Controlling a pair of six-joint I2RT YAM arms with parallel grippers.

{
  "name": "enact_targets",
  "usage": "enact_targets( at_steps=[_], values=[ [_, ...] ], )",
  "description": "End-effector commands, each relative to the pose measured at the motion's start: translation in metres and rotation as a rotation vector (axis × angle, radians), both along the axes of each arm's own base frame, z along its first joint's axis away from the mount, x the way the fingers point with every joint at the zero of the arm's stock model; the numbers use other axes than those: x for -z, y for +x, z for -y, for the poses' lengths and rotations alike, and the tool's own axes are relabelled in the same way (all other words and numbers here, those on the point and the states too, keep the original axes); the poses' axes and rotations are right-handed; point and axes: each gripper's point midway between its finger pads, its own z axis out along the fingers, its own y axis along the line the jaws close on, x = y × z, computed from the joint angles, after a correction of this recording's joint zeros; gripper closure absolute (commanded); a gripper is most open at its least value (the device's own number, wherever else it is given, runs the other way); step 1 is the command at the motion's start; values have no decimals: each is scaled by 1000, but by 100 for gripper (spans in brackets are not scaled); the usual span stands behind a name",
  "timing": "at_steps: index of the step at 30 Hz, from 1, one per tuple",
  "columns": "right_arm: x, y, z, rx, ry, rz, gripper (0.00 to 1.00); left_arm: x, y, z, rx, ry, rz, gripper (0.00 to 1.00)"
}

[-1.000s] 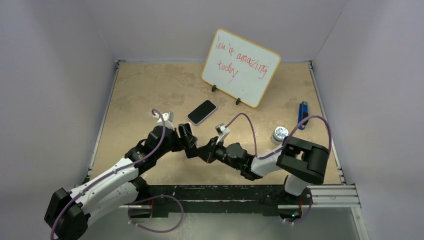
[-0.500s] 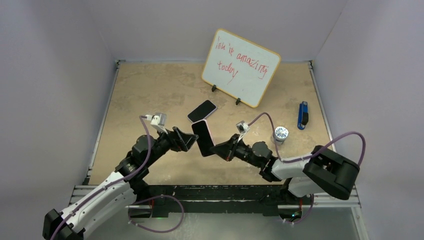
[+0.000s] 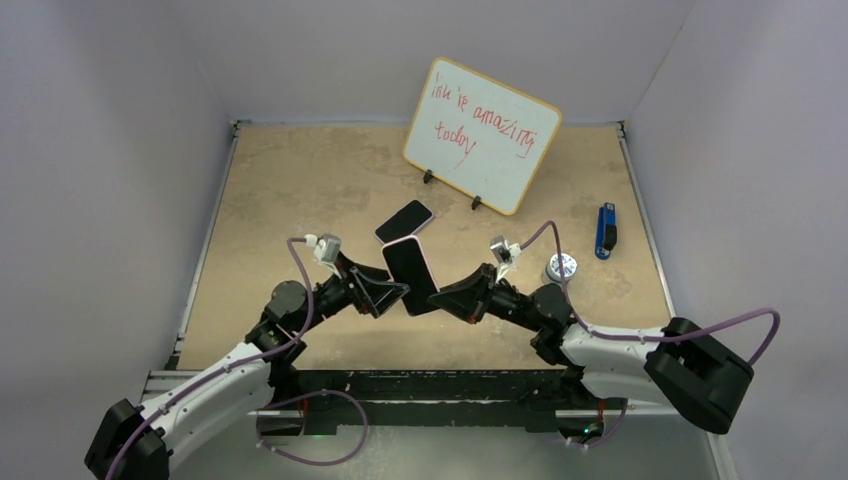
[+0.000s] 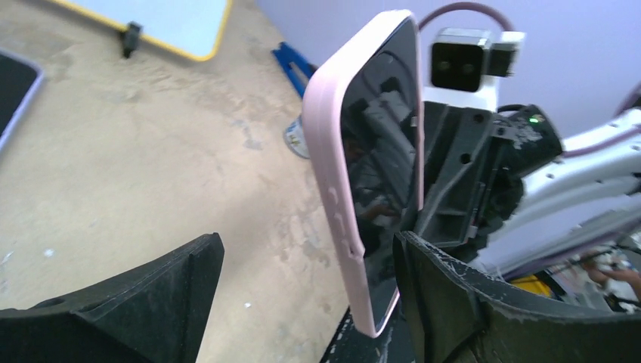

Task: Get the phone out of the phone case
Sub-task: Adjust the phone.

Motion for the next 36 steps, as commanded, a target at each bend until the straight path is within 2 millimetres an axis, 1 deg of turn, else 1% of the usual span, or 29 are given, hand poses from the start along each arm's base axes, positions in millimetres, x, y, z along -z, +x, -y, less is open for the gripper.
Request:
enact_targets(
  at_steps=[1,4,8,11,14,17,19,22,26,27,28,30,33,36],
  values=[
    [-52,-24,4,-113,171,123,100,-51,-21,9,127,-155,169,16],
    [-56,-29,2,-149,185,126,100,-56,-24,9,138,-181,186,18],
    [-58,-34,1,-184,202,122,100,-61,-26,9,147,-198,201,24],
    [-58,-35,-1,-203,202,119,100,-65,-30,9,160,-217,216,32],
    [-57,-34,-2,-207,205,111,100,-65,-32,8,168,-222,222,43],
    [-55,-31,-1,-198,206,101,100,-61,-33,8,171,-219,212,58],
    [-54,-28,-1,-191,204,97,100,-60,-33,8,171,-221,207,72],
    [-51,-23,-3,-181,196,89,100,-61,-32,7,162,-228,202,99],
    [-48,-15,-6,-175,182,78,100,-64,-26,4,121,-237,188,100],
    [-46,-12,-6,-170,179,74,98,-63,-22,3,102,-237,173,100],
    [-45,-10,-7,-165,178,71,92,-62,-19,2,81,-239,159,100],
    [-43,-5,-6,-153,180,71,84,-61,-11,-2,37,-257,134,100],
    [-40,3,-7,-148,187,60,58,-64,-1,-7,-28,-294,106,100],
    [-41,11,-7,-162,209,63,39,-73,12,-17,-119,-345,89,100]
  ],
)
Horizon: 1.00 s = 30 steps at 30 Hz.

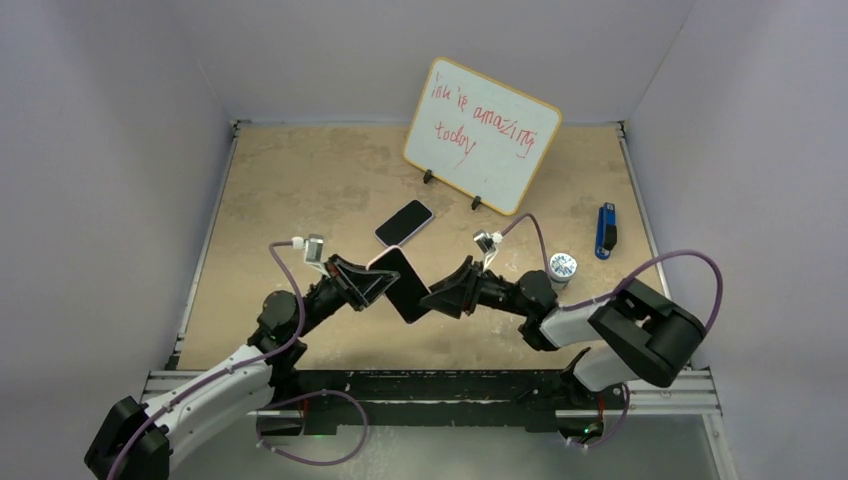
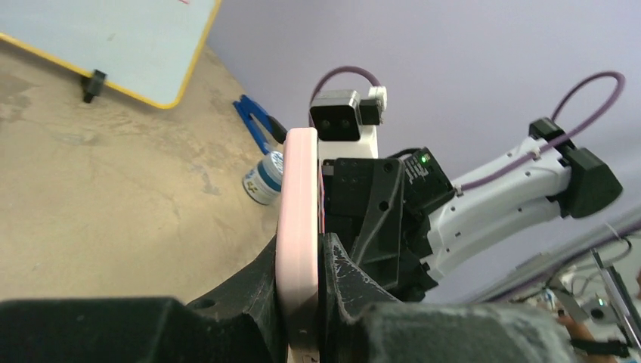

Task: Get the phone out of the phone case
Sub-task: Adjust the phone, then remove the phone case from the phone.

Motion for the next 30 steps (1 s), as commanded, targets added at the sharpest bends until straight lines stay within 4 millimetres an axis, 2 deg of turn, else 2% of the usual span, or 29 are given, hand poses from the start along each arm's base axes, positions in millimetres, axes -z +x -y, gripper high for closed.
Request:
enact_targets(
  at_steps=[1,7,10,15,18,20,25,30],
  values=[
    [-64,11,5,4,226,175,34,-35,22,-19,-154,-137,12,100],
    [-75,31,-1,-60,231,165,19,-66,52,-34,-320,-154,-17,100],
    [-84,44,0,-76,242,159,16,-80,66,-37,-385,-137,-17,100],
    [-87,60,2,-88,233,129,14,-97,98,-45,-436,-133,-67,100],
    [-84,66,2,-101,218,128,13,-95,119,-45,-368,-165,-129,100],
    [-84,70,3,-96,216,138,13,-92,126,-37,-304,-181,-138,100],
    [-78,80,1,-63,218,138,13,-83,135,-13,-166,-192,-136,100],
    [-69,96,5,55,239,120,14,-70,141,-8,-96,-224,-160,100]
  ],
)
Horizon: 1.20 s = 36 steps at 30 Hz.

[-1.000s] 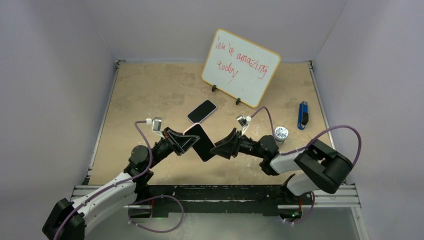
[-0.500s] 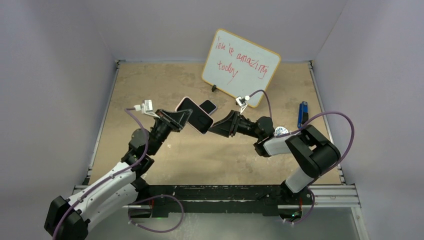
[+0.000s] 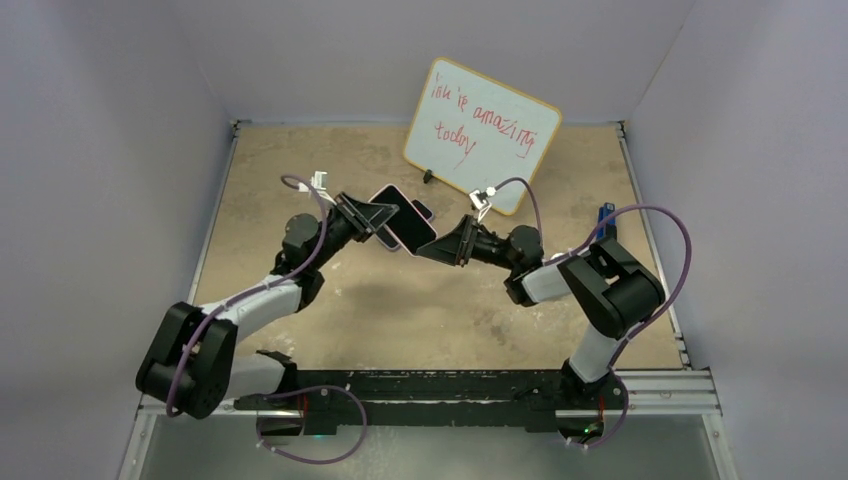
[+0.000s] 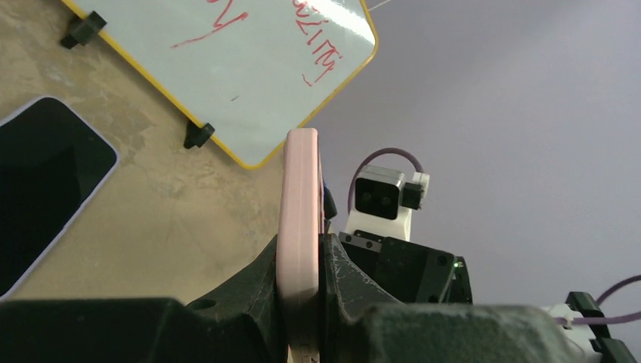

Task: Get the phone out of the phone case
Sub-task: Remove the phone case from the phone.

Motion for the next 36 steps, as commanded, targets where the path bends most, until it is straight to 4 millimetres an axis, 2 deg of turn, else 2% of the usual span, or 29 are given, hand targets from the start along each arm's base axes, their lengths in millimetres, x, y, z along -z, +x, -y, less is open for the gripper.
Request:
enact_targets(
  at_steps=[1,4,7,12,16,22,27,32,36],
  values=[
    [-56,0,14,117,190,314,14,-74,-8,2,105,-197,229,100],
    [-54,4,19,185,186,331,16,-67,-6,-14,112,-281,199,100],
    [-61,-4,15,178,196,362,18,-66,-9,-26,126,-347,178,100],
    [-80,-16,4,166,229,424,21,-74,-18,-26,154,-351,210,100],
    [-88,-18,-12,184,192,487,21,-72,-23,-28,143,-332,210,100],
    [-98,-29,-19,199,190,534,23,-66,-29,-42,129,-354,205,100],
    [-98,-38,-35,181,157,566,27,-70,-27,-60,92,-377,224,100],
    [-101,-35,-45,199,157,585,30,-74,-29,-63,97,-372,239,100],
    [-96,-28,-56,225,125,572,35,-78,-31,-64,108,-376,256,100]
  ],
)
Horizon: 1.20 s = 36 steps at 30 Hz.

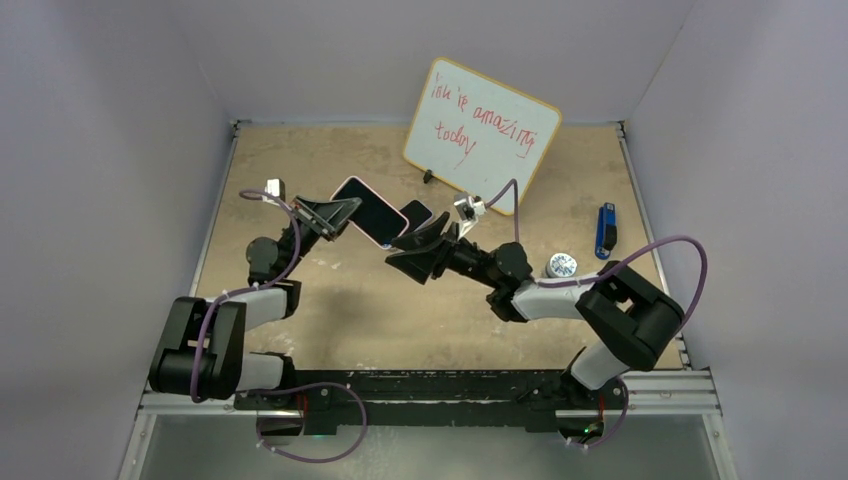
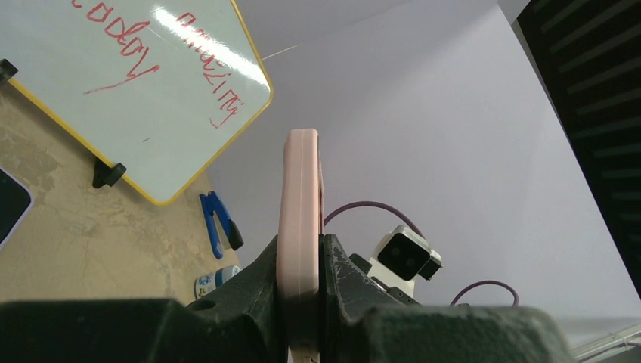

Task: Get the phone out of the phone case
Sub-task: Remove the phone case from the phone.

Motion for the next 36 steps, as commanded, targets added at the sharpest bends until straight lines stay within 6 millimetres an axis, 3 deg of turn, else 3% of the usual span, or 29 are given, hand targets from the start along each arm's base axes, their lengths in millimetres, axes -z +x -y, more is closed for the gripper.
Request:
enact_targets(
  at_steps=[1,4,17,23,36],
  values=[
    [-24,14,-8,88,49,79,37,-44,-18,-3,20,-44,175,100],
    [-16,20,-7,140,40,47,42,-46,-18,-6,17,-50,181,100],
    [1,17,13,298,-6,2,40,-46,-19,-11,21,-70,184,100],
    [7,13,-5,262,-18,8,40,-48,-19,-11,24,-72,189,100],
    [-8,16,-28,218,21,73,42,-47,-21,-10,41,-75,190,100]
  ],
)
